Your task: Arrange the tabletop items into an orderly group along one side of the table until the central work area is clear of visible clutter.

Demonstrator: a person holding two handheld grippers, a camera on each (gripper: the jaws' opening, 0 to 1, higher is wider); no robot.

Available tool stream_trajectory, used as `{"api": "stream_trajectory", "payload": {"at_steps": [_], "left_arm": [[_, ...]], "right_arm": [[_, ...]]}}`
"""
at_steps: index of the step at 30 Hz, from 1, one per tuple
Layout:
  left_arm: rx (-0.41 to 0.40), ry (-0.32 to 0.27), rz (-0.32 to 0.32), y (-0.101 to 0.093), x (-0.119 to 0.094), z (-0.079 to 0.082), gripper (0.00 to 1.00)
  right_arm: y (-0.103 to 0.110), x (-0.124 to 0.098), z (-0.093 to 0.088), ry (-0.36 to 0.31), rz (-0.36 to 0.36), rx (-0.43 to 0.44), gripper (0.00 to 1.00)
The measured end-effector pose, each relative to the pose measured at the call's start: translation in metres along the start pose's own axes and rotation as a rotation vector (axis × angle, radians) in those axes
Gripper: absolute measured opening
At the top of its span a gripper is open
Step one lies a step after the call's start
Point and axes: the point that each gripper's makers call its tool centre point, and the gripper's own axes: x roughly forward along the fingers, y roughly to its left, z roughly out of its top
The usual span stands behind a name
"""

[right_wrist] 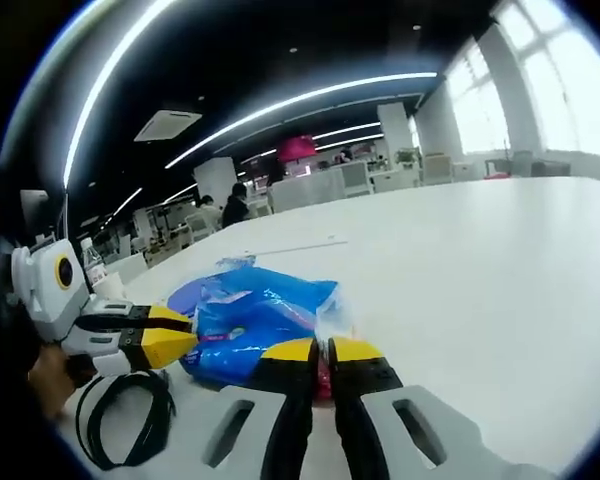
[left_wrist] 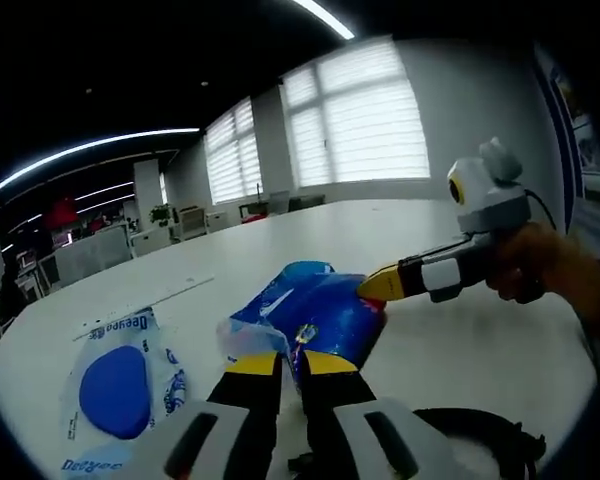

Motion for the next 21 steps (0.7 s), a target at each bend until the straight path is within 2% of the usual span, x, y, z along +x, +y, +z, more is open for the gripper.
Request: {"api": "stream_trajectory", "payload": {"at_steps": [2, 6, 9, 15, 17, 18, 21], "left_arm": [[0.0, 0.003, 0.005, 0.001, -0.001, 0.0, 0.07], [-0.005, 0.007, 0.008, 0.006, 0.0, 0.0, 0.09], [-0.031, 0.0, -0.001, 0.007, 0.0, 0.0, 0.11], [-0.07, 0.003, 0.0, 0.009, -0.003, -0.001, 0.15], [-0.063, -0.01, 0.007, 0.012, -0.006, 0.003, 0.16], [-0.053, -0.037, 0.011, 0.013, -0.008, 0.008, 0.17], [-0.059, -0.04, 0.026, 0.019, -0.012, 0.009, 0.19]], "right_arm": [[0.0, 0.0, 0.0, 0.001, -0.002, -0.013, 0.04], [-0.003, -0.002, -0.002, 0.009, -0.02, -0.024, 0.14], [-0.003, -0.004, -0.003, 0.005, -0.017, -0.021, 0.16], [-0.004, -0.012, 0.003, -0.035, -0.021, -0.037, 0.27], [-0.002, -0.016, 0.006, -0.051, -0.01, -0.038, 0.31], [-0.001, -0.018, 0.007, -0.057, -0.008, -0.042, 0.32], [0.0, -0.022, 0.009, -0.068, -0.006, -0.063, 0.35]]}}
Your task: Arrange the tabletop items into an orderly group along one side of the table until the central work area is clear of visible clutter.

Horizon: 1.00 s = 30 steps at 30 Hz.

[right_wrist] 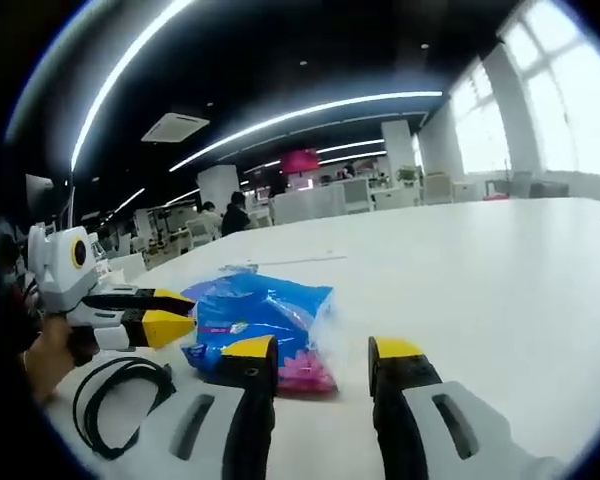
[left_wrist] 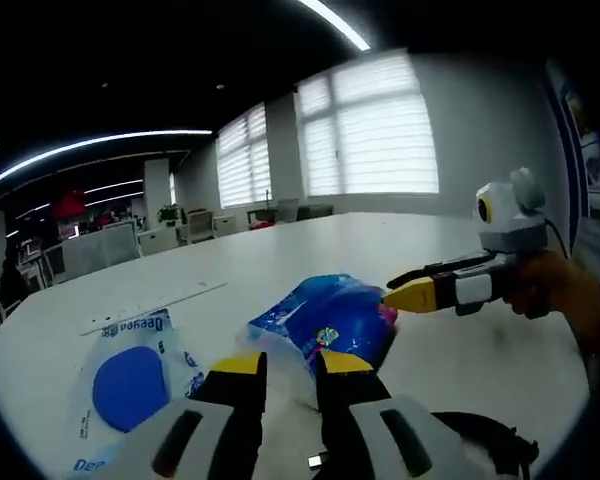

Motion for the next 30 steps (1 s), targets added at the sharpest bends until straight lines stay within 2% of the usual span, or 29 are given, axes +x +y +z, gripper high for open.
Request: {"api": "stream_trajectory", "payload": {"at_steps": [5, 9, 13, 17, 21, 26, 30], "left_arm": [[-0.068, -0.005, 0.005, 0.008, -0.005, 0.003, 0.29], [-0.075, -0.03, 0.039, 0.018, -0.01, 0.01, 0.34], [-0.109, -0.044, 0.043, 0.026, -0.011, 0.013, 0.4], [-0.094, -0.041, 0.064, 0.035, -0.015, 0.014, 0.41], [-0.097, -0.061, 0.073, 0.042, -0.022, 0.021, 0.49], [-0.054, -0.077, 0.064, 0.041, -0.03, 0.032, 0.58], [-0.081, -0.075, 0.06, 0.042, -0.038, 0.037, 0.67]], "right_arm": [[0.001, -0.006, 0.005, -0.009, -0.005, -0.03, 0.38], [0.008, -0.009, 0.013, -0.028, 0.01, -0.044, 0.4], [0.014, -0.011, 0.021, -0.05, 0.024, -0.071, 0.46], [0.02, -0.014, 0.029, -0.071, 0.037, -0.09, 0.49], [0.023, -0.013, 0.034, -0.086, 0.045, -0.112, 0.54], [0.028, -0.012, 0.04, -0.106, 0.049, -0.12, 0.68], [0.035, -0.012, 0.047, -0.123, 0.067, -0.115, 0.74]]}}
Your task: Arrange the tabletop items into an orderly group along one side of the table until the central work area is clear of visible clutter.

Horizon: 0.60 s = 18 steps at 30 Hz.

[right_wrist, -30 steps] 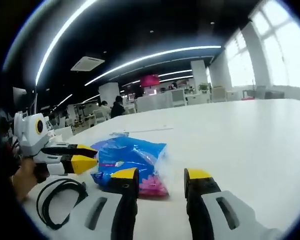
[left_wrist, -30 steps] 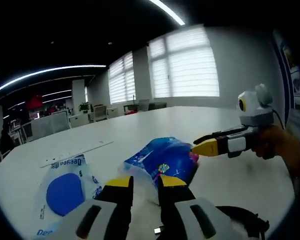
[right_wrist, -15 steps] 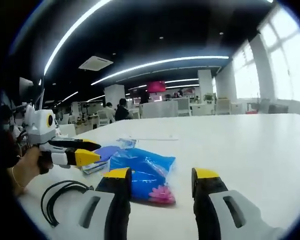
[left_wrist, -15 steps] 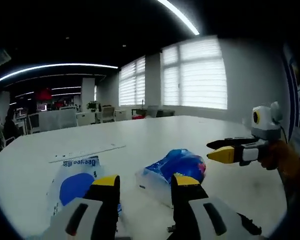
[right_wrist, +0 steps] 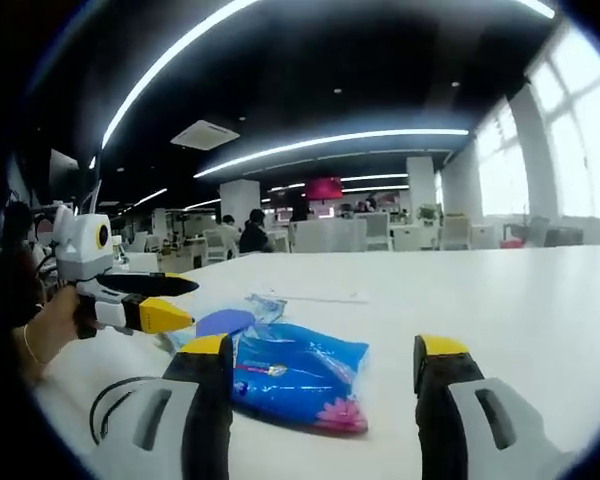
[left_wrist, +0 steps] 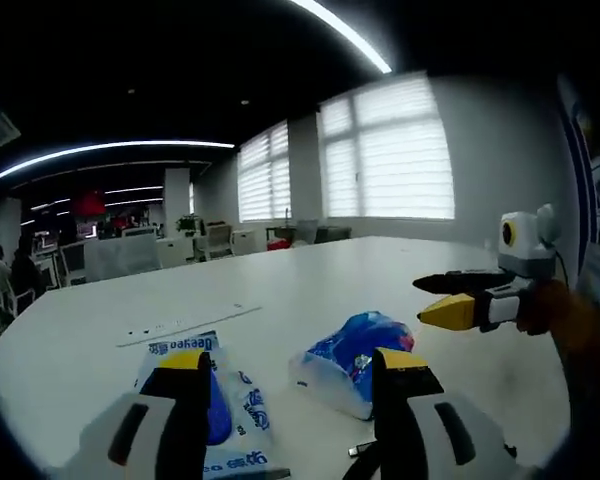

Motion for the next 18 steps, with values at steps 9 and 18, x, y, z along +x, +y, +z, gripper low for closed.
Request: {"api": "stream_trajectory", "payload": {"at_steps": [9, 18], "left_arm": [[0.043, -0.008, 0.058, 0.012, -0.019, 0.009, 0.76], [0.008, 0.046, 0.076, 0.025, -0.03, -0.016, 0.8]], "right_arm": [[0.02, 0.009, 0.015, -0.009, 0.057, -0.043, 0.84], [0.04, 0.015, 0.028, 0.007, 0.1, -0.095, 0.84]]}}
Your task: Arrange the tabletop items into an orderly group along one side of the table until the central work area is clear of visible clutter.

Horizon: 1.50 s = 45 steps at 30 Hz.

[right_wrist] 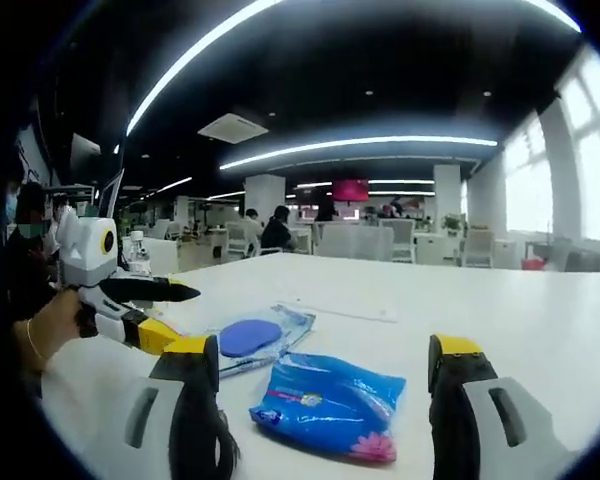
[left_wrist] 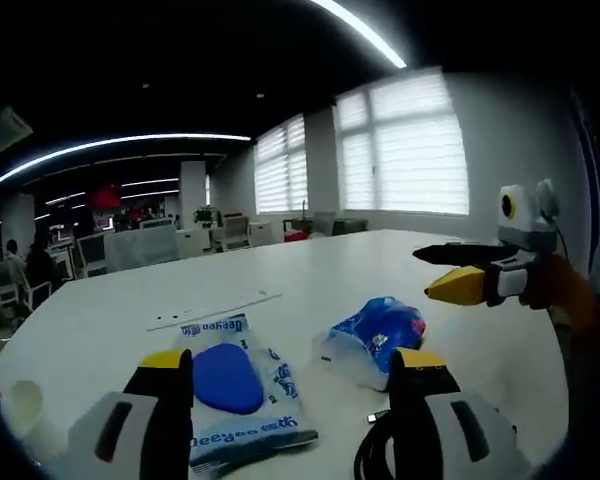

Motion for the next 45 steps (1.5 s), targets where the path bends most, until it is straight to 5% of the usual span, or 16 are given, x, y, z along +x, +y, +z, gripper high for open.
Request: {"api": "stream_trajectory", "payload": {"at_steps": [21, 36, 45], "left_arm": [[-0.154, -0.017, -0.05, 0.01, -0.021, -0.002, 0.94], [-0.281, -0.06, 0.021, 0.035, -0.027, -0.009, 0.91], [-0.362, -0.035, 0.065, 0.048, -0.023, -0.022, 0.91]], "right_arm": [[0.032, 0.032, 0.014, 0.056, 0.07, -0.097, 0.93], [0.051, 0.062, 0.023, 0.134, 0.129, -0.154, 0.93], [0.057, 0.075, 0.03, 0.153, 0.142, -0.201, 0.92]]}}
